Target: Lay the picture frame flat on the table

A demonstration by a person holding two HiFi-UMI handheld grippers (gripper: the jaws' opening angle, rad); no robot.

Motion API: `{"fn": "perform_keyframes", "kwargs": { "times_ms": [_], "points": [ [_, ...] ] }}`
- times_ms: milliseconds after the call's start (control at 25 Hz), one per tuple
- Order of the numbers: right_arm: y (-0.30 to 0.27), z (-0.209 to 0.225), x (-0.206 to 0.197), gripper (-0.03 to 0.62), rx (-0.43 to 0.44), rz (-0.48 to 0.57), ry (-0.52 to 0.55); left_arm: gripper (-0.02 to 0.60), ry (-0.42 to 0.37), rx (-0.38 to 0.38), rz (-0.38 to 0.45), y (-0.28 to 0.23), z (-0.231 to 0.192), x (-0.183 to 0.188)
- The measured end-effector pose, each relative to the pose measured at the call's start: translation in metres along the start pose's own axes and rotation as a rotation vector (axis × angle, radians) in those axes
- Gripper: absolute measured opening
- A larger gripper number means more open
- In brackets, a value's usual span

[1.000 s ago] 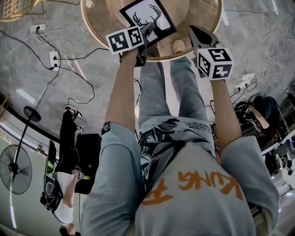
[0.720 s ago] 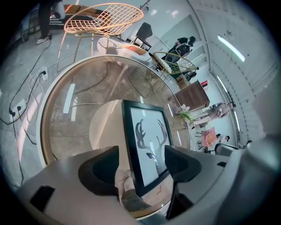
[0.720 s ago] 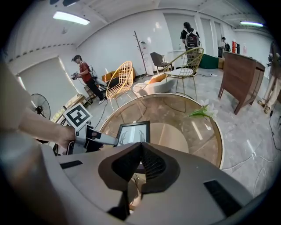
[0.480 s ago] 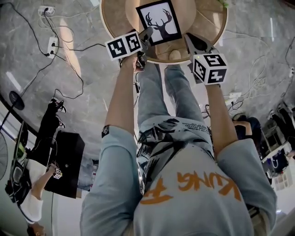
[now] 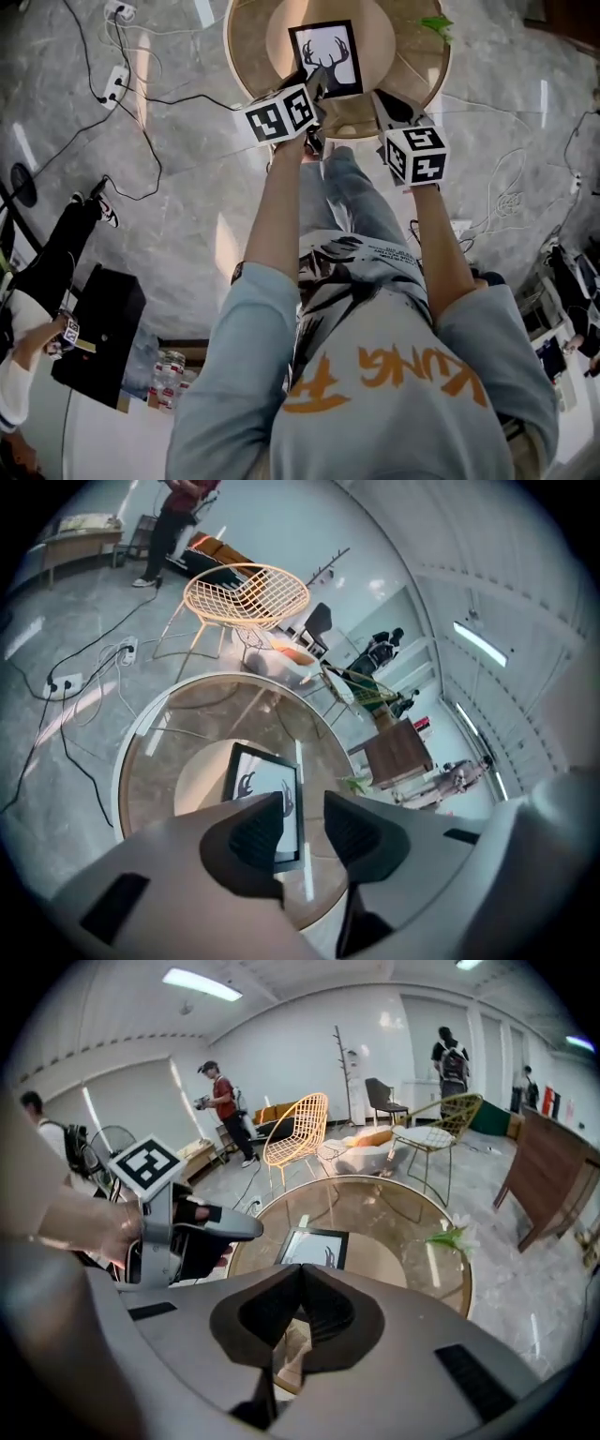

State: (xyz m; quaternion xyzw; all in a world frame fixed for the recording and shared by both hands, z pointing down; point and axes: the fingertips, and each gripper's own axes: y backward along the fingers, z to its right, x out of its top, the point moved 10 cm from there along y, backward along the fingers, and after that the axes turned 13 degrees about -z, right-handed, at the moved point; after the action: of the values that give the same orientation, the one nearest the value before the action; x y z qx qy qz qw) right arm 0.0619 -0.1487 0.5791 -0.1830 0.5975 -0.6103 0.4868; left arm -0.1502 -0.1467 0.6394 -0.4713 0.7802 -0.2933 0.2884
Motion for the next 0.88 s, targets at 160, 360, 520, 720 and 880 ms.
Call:
{"fn": "perform_keyframes", "kwargs": {
  "times_ms": [160, 360, 520, 720, 880],
  "points": [
    [0.019, 0.003, 0.003, -0.002, -0.013, 0.034, 0.029, 0.096, 0.039, -0.003, 0.116, 0.014, 0.035, 0.0],
    [0.047, 0.018, 0.008, -0.003, -0.015, 0.1, 0.003, 0.043, 0.009, 0.03, 0.194, 0.032, 0.072, -0.006],
    [0.072, 0.041, 0.003, -0.003, -0.02, 0.166, -0.119, 0.024, -0.111, 0.14, 0.196, 0.05, 0.107, -0.01],
    [0.106, 0.06, -0.008, -0.003, -0.03, 0.232, -0.26, 0.021, -0.246, 0.263, 0.211, 0.076, 0.156, -0.017],
    [0.129, 0.063, 0.006, -0.003, -0.02, 0.297, -0.271, 0.021, -0.299, 0.314, 0.22, 0.092, 0.182, -0.018]
  ]
}}
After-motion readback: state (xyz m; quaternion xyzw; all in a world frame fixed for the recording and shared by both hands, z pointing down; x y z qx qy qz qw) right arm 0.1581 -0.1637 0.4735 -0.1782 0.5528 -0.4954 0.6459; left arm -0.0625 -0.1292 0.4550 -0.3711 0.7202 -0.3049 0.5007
